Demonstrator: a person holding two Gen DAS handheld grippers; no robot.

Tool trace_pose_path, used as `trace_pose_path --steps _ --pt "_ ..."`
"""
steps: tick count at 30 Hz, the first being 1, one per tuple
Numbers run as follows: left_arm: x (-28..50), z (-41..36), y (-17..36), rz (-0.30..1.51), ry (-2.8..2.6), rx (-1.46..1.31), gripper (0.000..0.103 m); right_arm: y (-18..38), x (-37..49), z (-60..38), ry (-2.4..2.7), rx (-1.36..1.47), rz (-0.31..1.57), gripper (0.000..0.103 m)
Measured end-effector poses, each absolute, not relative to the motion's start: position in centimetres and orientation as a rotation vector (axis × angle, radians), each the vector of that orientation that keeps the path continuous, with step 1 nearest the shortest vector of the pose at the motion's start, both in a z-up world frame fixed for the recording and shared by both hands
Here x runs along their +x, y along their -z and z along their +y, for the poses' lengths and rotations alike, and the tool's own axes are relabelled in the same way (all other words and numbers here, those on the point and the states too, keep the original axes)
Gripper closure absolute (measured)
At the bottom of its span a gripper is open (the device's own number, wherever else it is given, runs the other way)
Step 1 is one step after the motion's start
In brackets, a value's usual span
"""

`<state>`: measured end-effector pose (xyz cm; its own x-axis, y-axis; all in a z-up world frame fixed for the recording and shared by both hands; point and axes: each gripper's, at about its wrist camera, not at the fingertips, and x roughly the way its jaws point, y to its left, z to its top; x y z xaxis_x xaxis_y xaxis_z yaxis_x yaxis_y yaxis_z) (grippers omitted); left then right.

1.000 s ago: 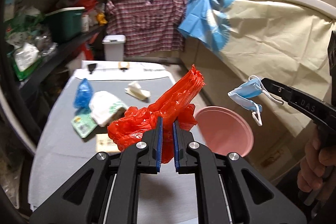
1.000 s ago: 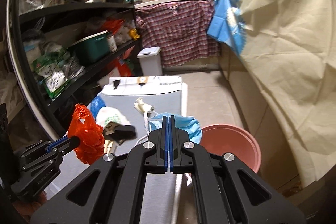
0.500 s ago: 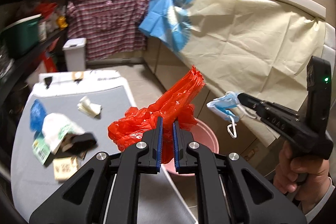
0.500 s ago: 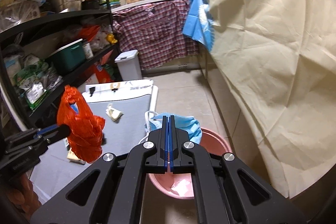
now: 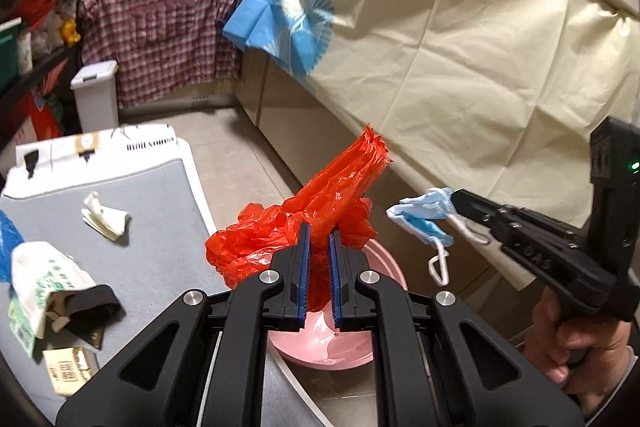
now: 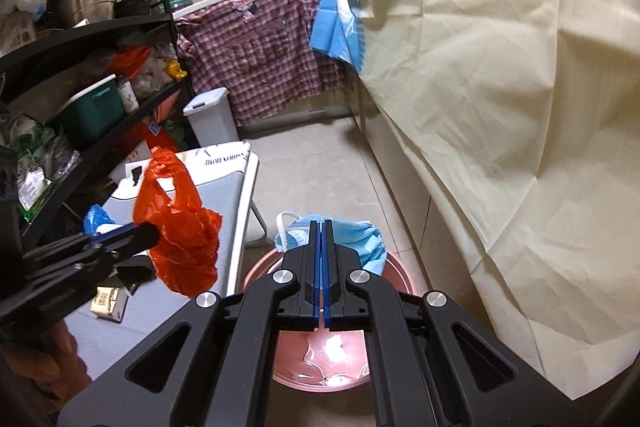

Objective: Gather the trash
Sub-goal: 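Carry the red bag and blue mask over the pink bin with both grippers, then open both grippers to drop the red bag and mask into the bin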

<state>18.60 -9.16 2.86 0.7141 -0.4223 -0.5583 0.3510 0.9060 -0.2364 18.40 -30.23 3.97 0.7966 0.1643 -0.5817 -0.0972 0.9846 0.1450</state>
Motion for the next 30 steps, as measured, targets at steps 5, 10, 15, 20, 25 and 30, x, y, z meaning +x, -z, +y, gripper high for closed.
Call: trace_pose_path --steps 5,10,15,20,25,30 --pt "19.9 -9.2 -0.3 0.695 0.412 -0.157 0.094 -3.0 19.2 -29.5 -0.148 0.088 0.664 0.102" --pt "20.0 -10.2 0.6 0.703 0.416 -0.116 0.094 -2.2 20.2 -29.2 -0.148 0.078 0.691 0.102" --pt "20.3 -10.1 0.9 0.709 0.42 -0.121 0.095 -2.0 20.5 -28.8 -0.148 0.061 0.703 0.102" --pt "20.5 -10.1 1.0 0.711 0.418 -0.122 0.094 -1.7 20.6 -28.6 -0.144 0.044 0.714 0.102" --pt "20.6 -10.4 0.8 0.709 0.423 -0.118 0.094 -1.5 20.7 -28.4 -0.143 0.032 0.721 0.102" --pt "20.7 -10.7 0.7 0.705 0.43 -0.106 0.094 -1.3 21.0 -28.3 -0.14 0.022 0.729 0.102"
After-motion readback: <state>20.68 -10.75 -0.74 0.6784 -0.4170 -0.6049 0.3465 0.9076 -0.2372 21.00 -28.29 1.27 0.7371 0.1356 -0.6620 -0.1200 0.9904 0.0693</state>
